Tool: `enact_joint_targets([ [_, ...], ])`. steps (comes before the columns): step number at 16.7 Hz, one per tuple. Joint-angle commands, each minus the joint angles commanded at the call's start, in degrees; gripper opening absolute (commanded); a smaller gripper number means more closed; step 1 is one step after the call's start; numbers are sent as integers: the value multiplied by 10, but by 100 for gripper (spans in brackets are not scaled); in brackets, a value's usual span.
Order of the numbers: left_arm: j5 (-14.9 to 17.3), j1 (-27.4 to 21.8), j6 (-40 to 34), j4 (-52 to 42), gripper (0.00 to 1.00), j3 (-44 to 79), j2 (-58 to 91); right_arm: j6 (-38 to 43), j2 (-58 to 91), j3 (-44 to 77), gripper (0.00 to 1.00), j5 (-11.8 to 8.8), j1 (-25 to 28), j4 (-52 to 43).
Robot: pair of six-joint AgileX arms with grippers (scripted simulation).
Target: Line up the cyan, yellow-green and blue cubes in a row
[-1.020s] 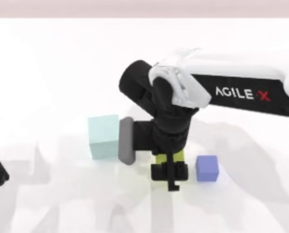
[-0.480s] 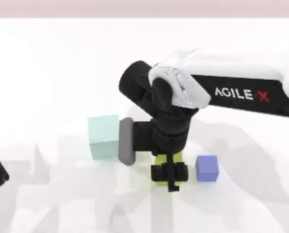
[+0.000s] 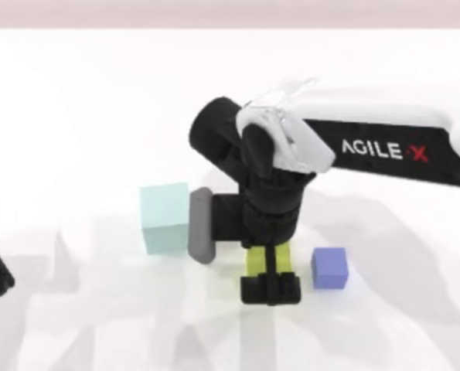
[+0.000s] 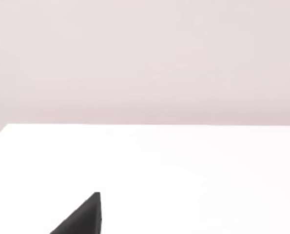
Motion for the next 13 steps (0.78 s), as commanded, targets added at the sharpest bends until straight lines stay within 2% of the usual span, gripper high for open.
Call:
enact_joint_targets([
  [6, 0, 0, 0, 0, 100, 0, 0, 0, -2, 9, 100, 0, 0, -10],
  [13, 0, 0, 0, 0, 100, 0, 0, -3, -36, 101, 100, 0, 4, -138],
])
